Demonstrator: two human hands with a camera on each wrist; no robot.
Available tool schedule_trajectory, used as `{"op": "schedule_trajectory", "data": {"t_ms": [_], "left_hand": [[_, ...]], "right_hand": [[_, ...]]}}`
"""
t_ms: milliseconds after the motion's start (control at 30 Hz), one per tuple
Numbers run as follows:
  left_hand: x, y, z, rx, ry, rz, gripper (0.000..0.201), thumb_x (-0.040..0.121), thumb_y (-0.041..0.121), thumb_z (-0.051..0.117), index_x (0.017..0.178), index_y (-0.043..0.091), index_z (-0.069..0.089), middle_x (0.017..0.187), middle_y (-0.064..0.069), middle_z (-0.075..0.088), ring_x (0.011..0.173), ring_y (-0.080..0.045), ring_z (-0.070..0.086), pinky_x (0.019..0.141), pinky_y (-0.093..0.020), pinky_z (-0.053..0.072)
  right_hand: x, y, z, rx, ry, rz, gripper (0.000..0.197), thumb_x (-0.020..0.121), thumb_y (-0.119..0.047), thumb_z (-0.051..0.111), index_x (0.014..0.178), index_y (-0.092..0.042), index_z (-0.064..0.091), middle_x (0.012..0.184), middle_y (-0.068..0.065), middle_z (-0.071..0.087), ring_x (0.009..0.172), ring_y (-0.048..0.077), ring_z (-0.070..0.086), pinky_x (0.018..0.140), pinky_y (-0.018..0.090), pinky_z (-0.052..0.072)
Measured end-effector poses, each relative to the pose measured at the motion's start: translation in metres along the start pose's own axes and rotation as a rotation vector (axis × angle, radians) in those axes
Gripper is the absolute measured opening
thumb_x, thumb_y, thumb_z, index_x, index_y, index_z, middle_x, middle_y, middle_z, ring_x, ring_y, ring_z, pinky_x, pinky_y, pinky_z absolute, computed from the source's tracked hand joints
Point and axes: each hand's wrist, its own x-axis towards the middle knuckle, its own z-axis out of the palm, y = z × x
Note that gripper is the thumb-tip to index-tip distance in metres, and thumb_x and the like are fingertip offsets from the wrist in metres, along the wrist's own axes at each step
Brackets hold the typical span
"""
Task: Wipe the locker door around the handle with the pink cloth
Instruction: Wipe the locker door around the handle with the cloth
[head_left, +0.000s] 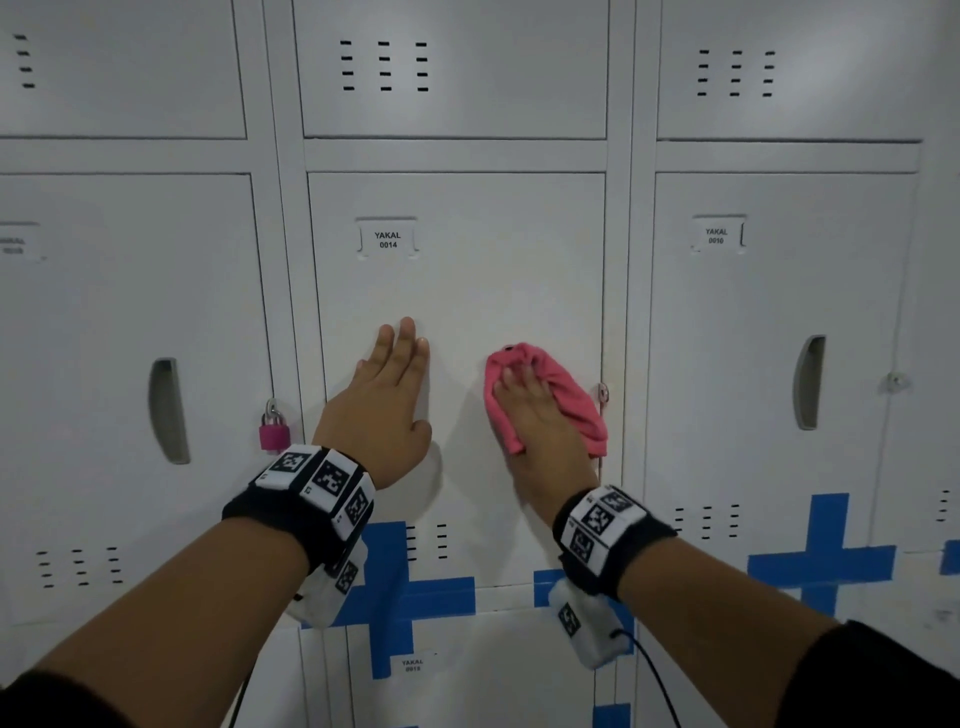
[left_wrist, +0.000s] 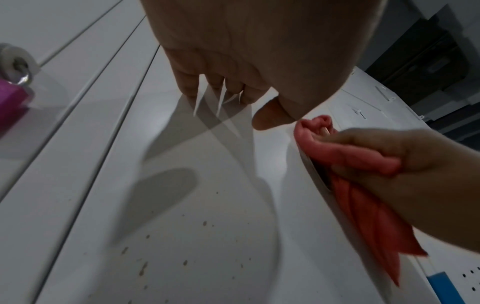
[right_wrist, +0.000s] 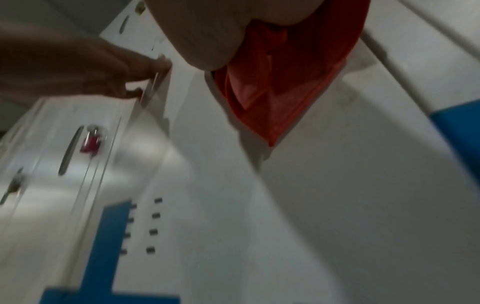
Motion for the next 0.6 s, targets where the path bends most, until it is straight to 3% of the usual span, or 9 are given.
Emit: {"op": "schedule_trajectory", "data": {"t_ms": [133,233,400,500,533,600], "left_hand": [[0.000,-0.002,0.001,-0.006,0.005,0.002,0.081,0.089,0.027,0.041,0.151,0.019,-0.009,0.157,0.004,-0.026,0.146,-0.014,-0.020,0.119,-0.037,0.019],[0.000,-0.001,0.001,-0.009,0.005,0.003,0.081,0.089,0.027,0.042,0.152,0.019,-0.009,0.157,0.003,-0.026,0.146,-0.015,-0.020,0.120,-0.038,0.017],[0.000,-0.001,-0.001,-0.009,-0.015,0.001,0.081,0.089,0.027,0.041,0.151,0.020,-0.011,0.157,0.004,-0.028,0.145,-0.014,-0.021,0.121,-0.036,0.014],[0.000,-0.002,-0.003,-0.012,-0.029,0.001,0.081,0.090,0.026,0.042,0.151,0.020,-0.011,0.156,0.004,-0.028,0.145,-0.014,-0.022,0.121,-0.037,0.011],[0.000,-0.001,-0.003,-0.011,-0.032,0.002,0.081,0.090,0.026,0.042,0.151,0.020,-0.011,0.156,0.004,-0.028,0.145,-0.014,-0.022,0.121,-0.037,0.010],[0.000,-0.001,-0.003,-0.009,-0.036,0.004,0.081,0.090,0.026,0.042,0.151,0.019,-0.011,0.156,0.004,-0.029,0.145,-0.015,-0.023,0.121,-0.036,0.008]], "right_hand": [[-0.033,0.012,0.003,-0.094,-0.062,-0.083,0.078,0.073,0.011,0.070,0.144,-0.005,0.042,0.153,0.004,0.022,0.143,0.014,0.015,0.118,0.024,0.002],[-0.043,0.019,-0.003,-0.214,-0.082,-0.187,0.083,0.056,0.010,0.081,0.134,0.000,0.053,0.144,0.016,0.047,0.135,0.023,0.033,0.110,0.048,0.025],[-0.037,0.027,-0.013,-0.190,-0.004,-0.258,0.069,0.060,0.013,0.078,0.126,0.001,0.061,0.135,0.016,0.058,0.134,0.027,0.044,0.109,0.043,0.035],[-0.025,0.020,-0.021,-0.054,0.118,0.019,0.069,0.077,0.012,0.065,0.140,-0.011,0.049,0.149,0.005,0.044,0.144,0.017,0.027,0.119,0.039,0.024],[-0.018,0.014,-0.026,0.056,0.155,0.147,0.070,0.083,0.011,0.057,0.146,-0.018,0.042,0.154,0.001,0.037,0.145,0.016,0.024,0.118,0.040,0.027],[-0.002,0.000,-0.031,0.334,0.207,0.386,0.071,0.090,0.007,0.043,0.150,-0.030,0.032,0.155,0.000,0.035,0.139,0.022,0.038,0.107,0.046,0.044]]}}
